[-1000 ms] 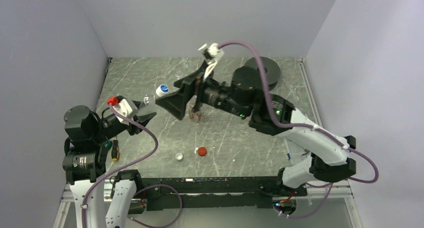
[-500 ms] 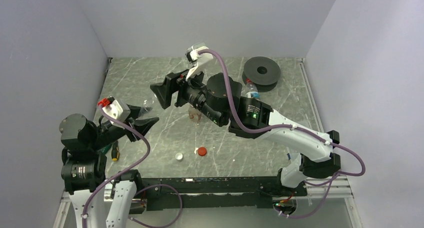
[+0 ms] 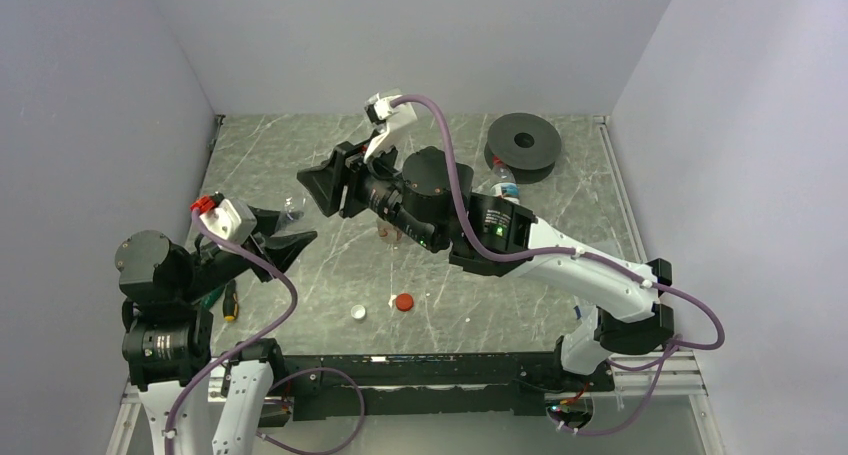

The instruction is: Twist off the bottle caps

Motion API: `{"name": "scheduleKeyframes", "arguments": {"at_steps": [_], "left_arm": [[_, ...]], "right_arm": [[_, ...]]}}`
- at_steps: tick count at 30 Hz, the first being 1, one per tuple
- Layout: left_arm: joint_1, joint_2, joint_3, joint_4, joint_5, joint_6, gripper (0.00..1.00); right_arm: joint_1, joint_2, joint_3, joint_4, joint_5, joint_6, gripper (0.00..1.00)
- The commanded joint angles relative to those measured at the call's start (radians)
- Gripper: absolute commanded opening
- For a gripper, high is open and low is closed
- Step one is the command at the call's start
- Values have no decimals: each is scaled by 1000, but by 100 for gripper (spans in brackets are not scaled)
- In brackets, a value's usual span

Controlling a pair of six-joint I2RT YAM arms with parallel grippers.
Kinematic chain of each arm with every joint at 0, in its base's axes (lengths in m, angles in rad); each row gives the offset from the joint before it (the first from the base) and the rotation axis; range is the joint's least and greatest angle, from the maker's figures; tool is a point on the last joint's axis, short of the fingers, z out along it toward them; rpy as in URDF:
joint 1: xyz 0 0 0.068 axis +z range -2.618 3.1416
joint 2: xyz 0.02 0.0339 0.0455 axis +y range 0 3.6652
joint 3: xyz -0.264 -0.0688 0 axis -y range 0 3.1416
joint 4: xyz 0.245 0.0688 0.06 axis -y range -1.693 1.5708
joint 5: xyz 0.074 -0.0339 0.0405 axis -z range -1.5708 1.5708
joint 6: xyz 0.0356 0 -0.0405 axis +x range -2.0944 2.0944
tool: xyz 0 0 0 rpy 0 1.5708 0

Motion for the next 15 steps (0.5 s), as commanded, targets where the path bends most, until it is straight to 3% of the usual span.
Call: {"name": "scheduleKeyframes", "arguments": {"at_steps": [1, 3, 8, 11, 15], "left_arm": [[-2, 2, 5, 57, -7, -37, 43], [-2, 4, 2, 64, -10, -41, 43], [-3, 10, 2, 78, -17, -86, 42], [-2, 13, 1, 88, -15, -104, 42], [-2, 20, 10, 108, 11, -150, 43]], "right_arm": [[4, 4, 38, 44, -39, 27, 42], [4, 11, 42, 43, -45, 33, 36], [4, 33, 59, 32, -53, 33, 37], [4, 27, 44, 50, -48, 35, 17], [2, 22, 46, 66, -62, 9, 1]]}}
